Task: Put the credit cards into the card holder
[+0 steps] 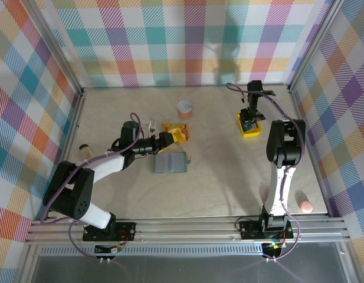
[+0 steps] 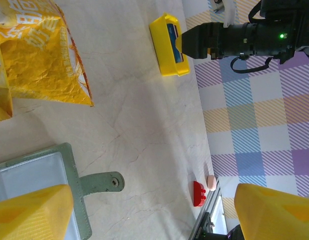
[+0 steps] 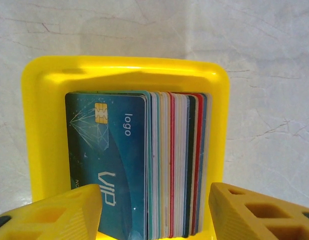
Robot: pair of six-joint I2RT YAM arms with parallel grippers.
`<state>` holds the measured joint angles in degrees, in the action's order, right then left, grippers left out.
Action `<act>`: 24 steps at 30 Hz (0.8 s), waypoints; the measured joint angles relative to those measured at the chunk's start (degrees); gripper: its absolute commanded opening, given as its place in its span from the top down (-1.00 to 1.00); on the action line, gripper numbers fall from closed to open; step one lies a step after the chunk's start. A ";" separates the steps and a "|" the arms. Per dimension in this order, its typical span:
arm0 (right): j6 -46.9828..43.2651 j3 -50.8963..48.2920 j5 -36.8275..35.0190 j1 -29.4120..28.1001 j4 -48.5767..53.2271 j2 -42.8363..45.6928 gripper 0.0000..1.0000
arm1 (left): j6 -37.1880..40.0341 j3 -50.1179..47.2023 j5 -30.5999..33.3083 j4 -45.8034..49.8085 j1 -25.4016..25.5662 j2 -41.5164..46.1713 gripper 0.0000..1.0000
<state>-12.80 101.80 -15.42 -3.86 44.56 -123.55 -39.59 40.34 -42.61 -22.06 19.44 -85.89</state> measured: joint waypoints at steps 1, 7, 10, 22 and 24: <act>-0.04 0.00 -0.04 0.00 0.04 -0.26 -0.19 | 0.02 0.00 0.02 0.09 0.00 0.02 -0.67; -0.20 0.07 -0.46 -0.13 0.15 -0.72 -0.19 | 0.04 0.00 0.02 1.18 0.00 0.02 -0.66; -0.35 0.44 -0.66 -0.17 0.17 -0.92 -0.19 | 0.07 0.02 0.02 1.18 0.00 0.02 -0.66; -2.21 2.40 -2.80 -0.63 0.15 -3.21 -0.09 | 0.24 0.02 0.02 1.29 0.00 0.13 -0.64; -2.49 2.75 -3.02 -0.63 0.13 -3.41 -0.04 | 0.24 0.00 0.02 1.40 0.00 0.24 -0.63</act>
<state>-15.29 104.55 -18.44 -4.49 44.69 -126.96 -39.35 40.34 -42.59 -20.67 19.44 -85.65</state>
